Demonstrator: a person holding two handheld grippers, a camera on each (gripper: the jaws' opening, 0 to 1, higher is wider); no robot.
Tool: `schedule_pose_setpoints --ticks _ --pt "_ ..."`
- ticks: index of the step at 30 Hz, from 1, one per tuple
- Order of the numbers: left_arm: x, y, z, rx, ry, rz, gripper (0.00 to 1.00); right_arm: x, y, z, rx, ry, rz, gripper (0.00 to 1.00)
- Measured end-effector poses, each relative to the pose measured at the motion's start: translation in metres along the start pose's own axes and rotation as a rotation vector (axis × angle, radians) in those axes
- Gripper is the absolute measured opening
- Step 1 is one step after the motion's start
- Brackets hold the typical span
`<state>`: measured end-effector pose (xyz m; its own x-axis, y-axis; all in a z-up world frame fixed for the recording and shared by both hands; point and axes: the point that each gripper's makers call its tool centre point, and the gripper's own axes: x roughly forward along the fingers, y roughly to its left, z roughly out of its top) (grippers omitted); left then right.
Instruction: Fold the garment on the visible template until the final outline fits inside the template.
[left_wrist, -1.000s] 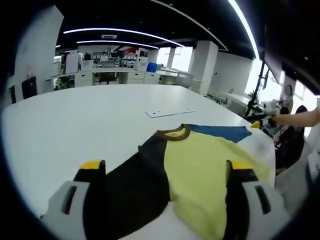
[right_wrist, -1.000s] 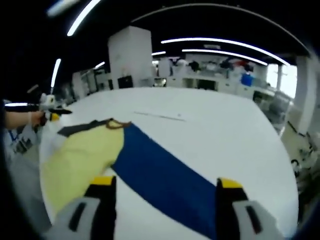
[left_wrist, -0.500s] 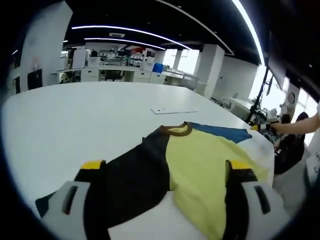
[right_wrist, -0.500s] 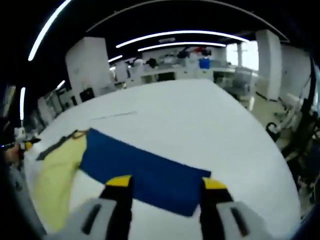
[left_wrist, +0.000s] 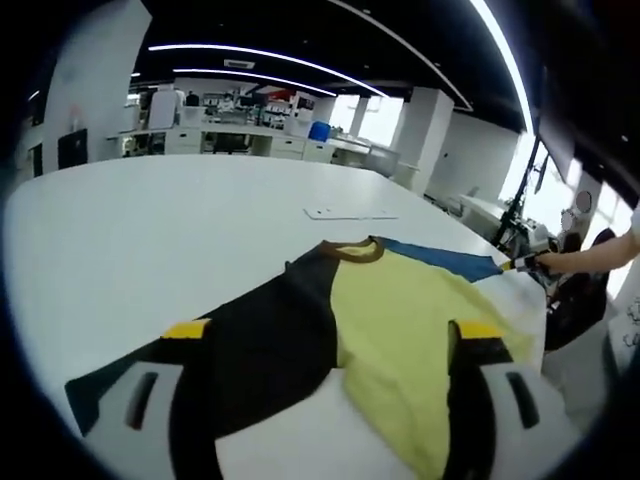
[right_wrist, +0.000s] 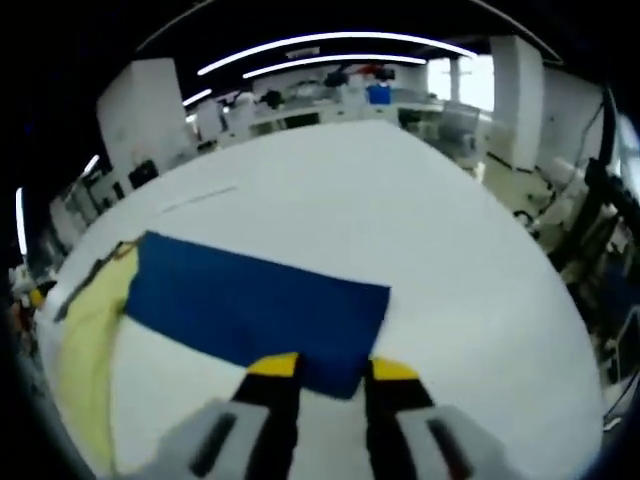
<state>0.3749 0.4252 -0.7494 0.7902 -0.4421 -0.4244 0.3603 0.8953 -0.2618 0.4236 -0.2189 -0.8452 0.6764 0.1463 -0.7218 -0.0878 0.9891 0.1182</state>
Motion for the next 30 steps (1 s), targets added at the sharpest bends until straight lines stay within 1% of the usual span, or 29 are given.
schedule_pose_setpoints --ticks 2,3,6,9,11,14,16,20,22,24,27,30 --pt "0.0 0.0 -0.002 -0.004 0.002 -0.002 0.93 -0.001 -0.001 0.0 -0.024 -0.003 -0.019 0.15" --pt "0.0 0.0 -0.002 -0.006 0.004 -0.003 0.93 -0.001 -0.003 0.002 -0.031 -0.008 -0.022 0.11" --pt "0.0 -0.003 -0.005 -0.004 0.011 -0.01 0.92 0.001 -0.01 0.001 -0.054 0.004 -0.046 0.01" --pt "0.001 -0.005 -0.008 -0.009 0.017 -0.015 0.92 0.003 -0.011 0.003 -0.064 0.012 -0.037 0.0" --pt "0.003 -0.007 -0.012 -0.013 0.023 -0.018 0.92 0.005 -0.013 0.005 -0.096 0.018 -0.05 0.0" --pt "0.005 -0.009 -0.013 -0.017 0.026 -0.024 0.92 0.007 -0.018 0.009 -0.118 0.022 -0.063 0.0" --pt "0.005 -0.007 -0.015 -0.016 0.028 -0.026 0.91 0.006 -0.022 0.011 -0.127 0.024 -0.079 0.0" --pt "0.004 -0.005 -0.015 -0.021 0.03 -0.025 0.91 0.004 -0.031 0.02 -0.111 -0.001 -0.096 0.0" --pt "0.004 -0.003 -0.016 -0.025 0.03 -0.023 0.91 0.003 -0.029 0.022 -0.109 -0.004 -0.103 0.0" --pt "0.005 -0.003 -0.017 -0.027 0.033 -0.023 0.91 0.005 -0.03 0.021 -0.097 0.0 -0.1 0.0" --pt "0.006 -0.004 -0.019 -0.031 0.032 -0.024 0.91 0.004 -0.028 0.019 -0.103 0.002 -0.102 0.0" --pt "0.007 -0.005 -0.02 -0.034 0.032 -0.024 0.91 0.002 -0.026 0.017 -0.079 0.002 -0.105 0.0"
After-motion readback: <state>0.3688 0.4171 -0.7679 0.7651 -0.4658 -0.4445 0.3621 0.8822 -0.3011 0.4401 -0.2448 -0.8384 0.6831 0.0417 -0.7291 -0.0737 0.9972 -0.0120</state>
